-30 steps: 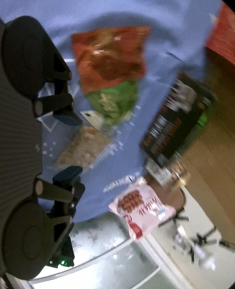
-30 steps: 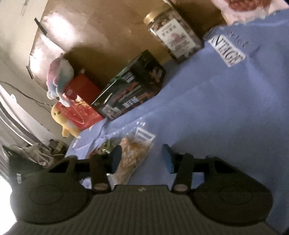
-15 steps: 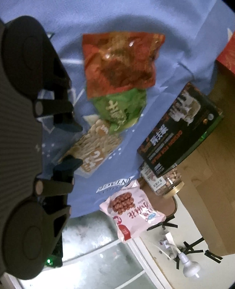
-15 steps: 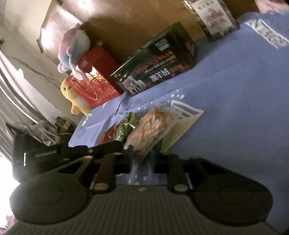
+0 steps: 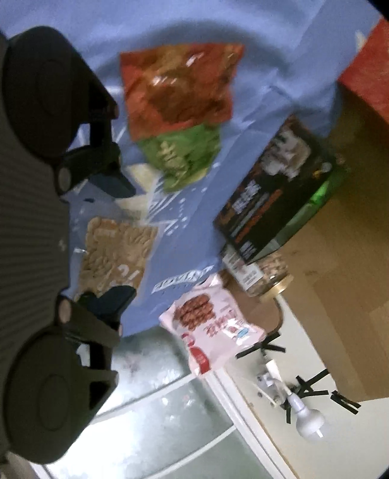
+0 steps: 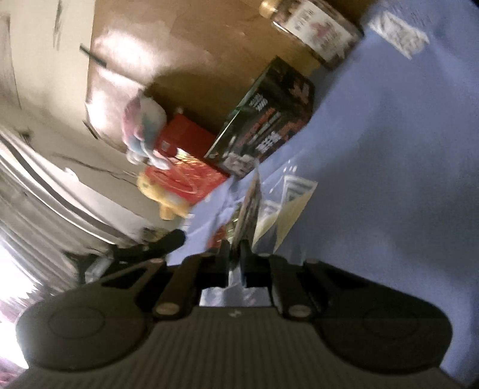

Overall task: Organize snacks
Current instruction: 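Carry the clear cracker bag into the black box and release it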

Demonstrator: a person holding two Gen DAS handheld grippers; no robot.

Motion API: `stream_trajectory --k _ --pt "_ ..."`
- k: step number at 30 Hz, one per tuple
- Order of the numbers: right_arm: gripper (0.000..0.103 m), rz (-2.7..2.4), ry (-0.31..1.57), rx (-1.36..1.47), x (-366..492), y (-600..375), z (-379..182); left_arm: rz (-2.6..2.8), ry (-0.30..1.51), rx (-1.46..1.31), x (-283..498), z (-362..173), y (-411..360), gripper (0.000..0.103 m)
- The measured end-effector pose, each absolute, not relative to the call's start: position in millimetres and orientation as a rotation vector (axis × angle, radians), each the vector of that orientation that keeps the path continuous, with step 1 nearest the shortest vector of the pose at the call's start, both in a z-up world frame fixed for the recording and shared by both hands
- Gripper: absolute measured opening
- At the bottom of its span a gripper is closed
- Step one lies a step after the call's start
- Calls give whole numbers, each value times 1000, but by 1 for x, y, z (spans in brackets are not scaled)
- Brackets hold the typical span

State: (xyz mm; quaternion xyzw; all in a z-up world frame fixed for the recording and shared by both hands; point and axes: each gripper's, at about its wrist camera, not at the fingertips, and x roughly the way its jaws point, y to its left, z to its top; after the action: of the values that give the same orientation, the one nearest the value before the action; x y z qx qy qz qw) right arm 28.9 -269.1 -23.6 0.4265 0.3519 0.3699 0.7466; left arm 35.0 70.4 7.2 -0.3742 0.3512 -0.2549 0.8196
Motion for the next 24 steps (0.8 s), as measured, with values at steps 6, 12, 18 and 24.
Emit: stream_trajectory --k 6,12,18,24 --pt "9 872 783 1085 32 -275 -31 -622 813 -836 42 -6 57 78" --pt "9 895 771 1010 48 -273 -12 -616 769 -814 46 3 62 40" --pt "9 881 691 792 78 -245 35 -566 673 -703 72 45 73 37" --pt "11 808 570 532 134 -202 81 -457 589 -601 129 85 78 39"
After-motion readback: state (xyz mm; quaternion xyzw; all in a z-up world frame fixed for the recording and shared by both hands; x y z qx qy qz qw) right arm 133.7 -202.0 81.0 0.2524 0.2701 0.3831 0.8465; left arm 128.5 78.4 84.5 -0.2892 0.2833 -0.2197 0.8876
